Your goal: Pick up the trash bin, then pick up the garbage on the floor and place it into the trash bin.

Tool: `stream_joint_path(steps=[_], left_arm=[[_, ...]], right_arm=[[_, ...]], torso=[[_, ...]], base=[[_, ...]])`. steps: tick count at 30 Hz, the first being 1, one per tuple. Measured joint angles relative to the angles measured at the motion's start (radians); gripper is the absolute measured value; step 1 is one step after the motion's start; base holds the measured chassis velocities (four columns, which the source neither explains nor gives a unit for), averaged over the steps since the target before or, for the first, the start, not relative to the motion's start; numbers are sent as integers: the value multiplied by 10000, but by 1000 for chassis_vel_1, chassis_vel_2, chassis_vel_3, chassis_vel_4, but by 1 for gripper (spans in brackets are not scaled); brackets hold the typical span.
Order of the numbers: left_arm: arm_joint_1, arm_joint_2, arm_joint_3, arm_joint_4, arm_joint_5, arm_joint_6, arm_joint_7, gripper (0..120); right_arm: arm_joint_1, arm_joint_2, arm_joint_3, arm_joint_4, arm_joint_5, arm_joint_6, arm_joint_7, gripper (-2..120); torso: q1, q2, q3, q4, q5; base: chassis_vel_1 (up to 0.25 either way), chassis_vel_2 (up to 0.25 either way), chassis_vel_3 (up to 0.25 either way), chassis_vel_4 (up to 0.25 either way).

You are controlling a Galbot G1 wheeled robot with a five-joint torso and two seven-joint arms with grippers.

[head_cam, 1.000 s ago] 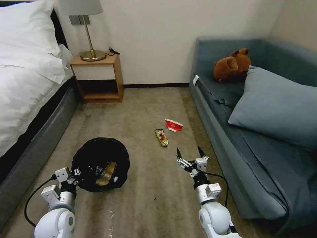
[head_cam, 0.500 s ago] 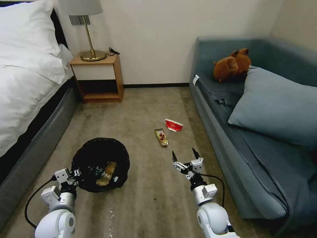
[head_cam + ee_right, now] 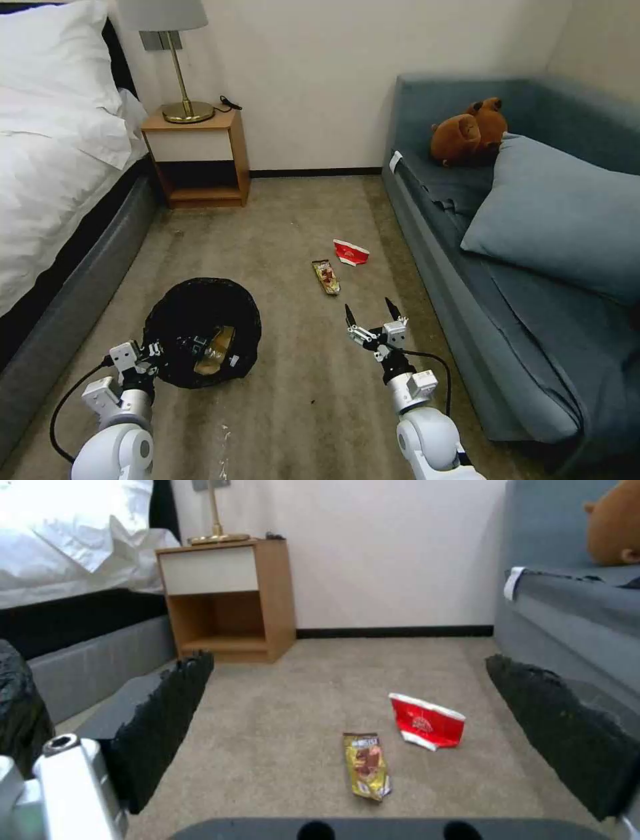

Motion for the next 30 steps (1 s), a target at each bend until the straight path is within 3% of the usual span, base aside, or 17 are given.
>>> stream_joint_path(steps=[13, 30], left_arm=[[29, -42, -12, -60, 76, 2, -18, 3], [70, -23, -59, -84, 50, 1, -20, 3]], right_arm=[[35, 1, 52, -115, 50, 78, -174, 100], [31, 44, 53, -181, 41, 123, -325, 100]], torso=[[0, 1, 0, 0, 0], [0, 0, -1, 0, 0]], base=[[0, 0, 0, 0], [-79, 79, 81, -76]])
